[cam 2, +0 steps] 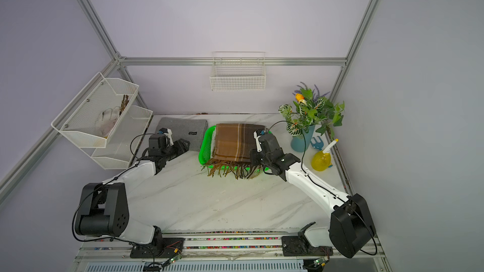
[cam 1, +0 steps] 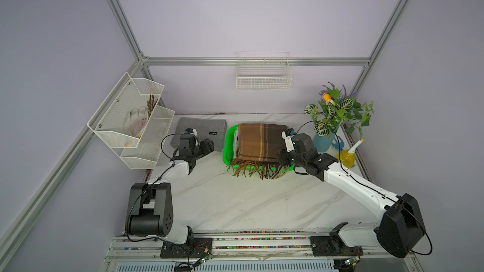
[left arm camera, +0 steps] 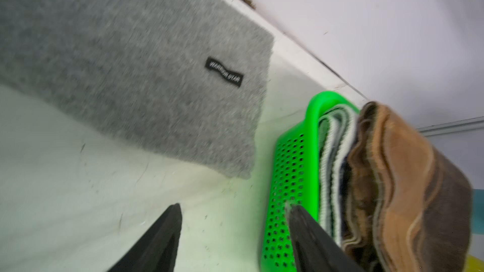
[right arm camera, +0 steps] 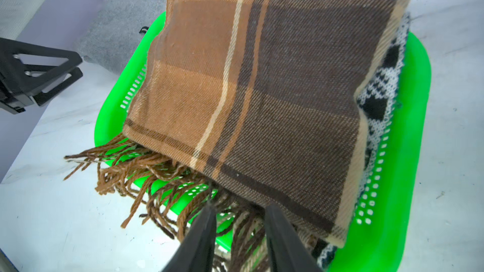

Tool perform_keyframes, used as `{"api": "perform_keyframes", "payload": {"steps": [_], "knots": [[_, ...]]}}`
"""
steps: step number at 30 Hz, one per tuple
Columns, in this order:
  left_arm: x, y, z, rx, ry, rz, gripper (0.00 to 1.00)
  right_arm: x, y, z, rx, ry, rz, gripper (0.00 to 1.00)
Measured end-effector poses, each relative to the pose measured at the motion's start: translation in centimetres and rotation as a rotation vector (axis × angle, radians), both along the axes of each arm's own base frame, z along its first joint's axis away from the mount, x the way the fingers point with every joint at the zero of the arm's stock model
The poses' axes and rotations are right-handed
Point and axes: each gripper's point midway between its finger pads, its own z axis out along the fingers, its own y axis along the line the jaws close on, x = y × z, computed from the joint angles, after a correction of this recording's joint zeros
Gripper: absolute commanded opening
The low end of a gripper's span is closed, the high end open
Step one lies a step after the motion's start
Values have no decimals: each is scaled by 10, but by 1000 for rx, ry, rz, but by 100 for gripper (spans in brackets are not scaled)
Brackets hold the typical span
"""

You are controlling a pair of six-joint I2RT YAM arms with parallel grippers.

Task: Put the folded scarf in the basket
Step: Move the scarf to the center of the board.

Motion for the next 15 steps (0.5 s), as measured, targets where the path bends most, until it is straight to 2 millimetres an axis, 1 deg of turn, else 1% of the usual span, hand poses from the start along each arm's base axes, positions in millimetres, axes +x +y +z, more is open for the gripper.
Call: {"api": "perform_keyframes", "payload": {"steps": [2,7,12,15], "knots": [[-4,5,-9,-10,8,33,73,-6,2,-1,-19,7,11,37],[-5,21,-18,-47,-38,134,76,-16,1,1,-40,12,34,37],[1,36,-22,-99,-80,233,77,-18,0,7,-42,-8,47,36],[5,42,-32,-143,-79,290,78,-23,1,5,-46,-9,56,36]]}}
